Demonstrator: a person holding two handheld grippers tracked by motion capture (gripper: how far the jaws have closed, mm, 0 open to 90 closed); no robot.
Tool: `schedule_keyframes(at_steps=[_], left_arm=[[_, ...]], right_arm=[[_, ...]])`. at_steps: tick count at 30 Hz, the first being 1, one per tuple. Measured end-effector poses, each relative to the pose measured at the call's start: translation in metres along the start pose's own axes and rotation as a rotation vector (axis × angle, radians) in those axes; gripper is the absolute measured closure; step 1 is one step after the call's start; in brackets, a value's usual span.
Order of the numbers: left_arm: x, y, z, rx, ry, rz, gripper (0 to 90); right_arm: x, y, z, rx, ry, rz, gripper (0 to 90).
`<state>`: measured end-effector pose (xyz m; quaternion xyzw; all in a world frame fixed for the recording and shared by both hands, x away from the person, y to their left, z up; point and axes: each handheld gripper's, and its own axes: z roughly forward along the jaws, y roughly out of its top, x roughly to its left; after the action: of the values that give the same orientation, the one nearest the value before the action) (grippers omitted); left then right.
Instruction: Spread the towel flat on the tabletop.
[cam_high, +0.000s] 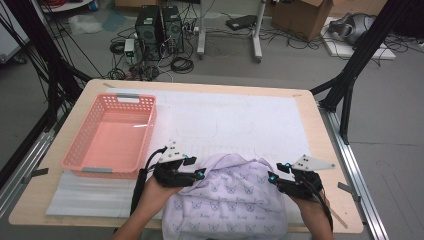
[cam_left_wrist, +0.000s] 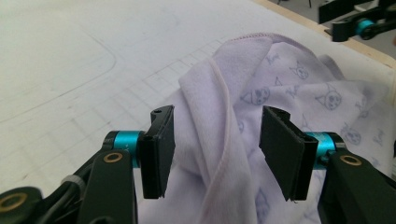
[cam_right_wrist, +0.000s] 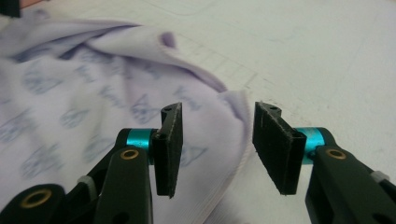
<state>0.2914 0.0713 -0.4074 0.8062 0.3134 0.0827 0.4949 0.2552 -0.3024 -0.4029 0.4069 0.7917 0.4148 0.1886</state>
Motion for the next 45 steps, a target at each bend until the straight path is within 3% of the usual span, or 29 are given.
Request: schedule_keyframes(at_steps=[5, 9, 10, 11, 12, 14, 17, 24, 29, 35, 37, 40, 42, 45], left_arm=[[-0.002, 0.010, 0.030, 0.063, -0.022, 0.024, 48.4], [-0.002, 0.006, 0.043, 0.120, -0.007, 0.037, 73.3], [0.000, 0.005, 0.043, 0.107, 0.002, 0.036, 79.3], [0.001, 0.005, 0.040, 0.091, 0.014, 0.025, 82.5], [0.002, 0.004, 0.037, 0.078, 0.029, 0.015, 83.3], [0.007, 0.003, 0.030, 0.063, 0.066, 0.002, 84.3], [0.015, -0.001, 0.017, 0.041, 0.109, -0.032, 84.7], [0.024, -0.025, -0.010, 0.004, 0.140, -0.119, 84.7], [0.023, -0.044, -0.024, -0.008, 0.138, -0.135, 84.6], [0.017, -0.058, -0.034, -0.001, 0.117, -0.112, 83.9], [0.017, -0.055, -0.034, -0.019, 0.114, -0.108, 79.3], [0.019, -0.042, -0.031, -0.033, 0.131, -0.109, 60.6], [0.021, -0.031, -0.026, -0.042, 0.135, -0.099, 55.6], [0.029, -0.014, -0.012, -0.010, 0.126, -0.093, 51.5]], right_arm=[[-0.014, 0.007, 0.034, 0.059, -0.052, 0.045, 50.0], [-0.021, 0.010, 0.059, 0.143, -0.060, 0.043, 48.5], [-0.022, 0.009, 0.063, 0.164, -0.051, 0.049, 51.8], [-0.023, 0.008, 0.065, 0.176, -0.026, 0.056, 61.6], [-0.024, 0.006, 0.064, 0.171, 0.008, 0.065, 71.5], [-0.020, 0.005, 0.058, 0.171, 0.008, 0.029, 84.1], [-0.017, -0.001, 0.047, 0.157, 0.001, 0.009, 84.6], [-0.014, -0.019, 0.015, 0.137, -0.020, 0.012, 84.3], [-0.011, -0.028, -0.001, 0.138, -0.022, 0.012, 84.2], [-0.007, -0.040, -0.013, 0.167, -0.037, -0.007, 85.3], [-0.006, -0.043, -0.015, 0.157, -0.022, 0.001, 84.0], [-0.006, -0.042, -0.017, 0.131, -0.029, 0.002, 73.4], [-0.006, -0.039, -0.020, 0.101, -0.029, 0.016, 69.5], [-0.007, -0.034, -0.027, 0.046, -0.036, 0.000, 65.2]])
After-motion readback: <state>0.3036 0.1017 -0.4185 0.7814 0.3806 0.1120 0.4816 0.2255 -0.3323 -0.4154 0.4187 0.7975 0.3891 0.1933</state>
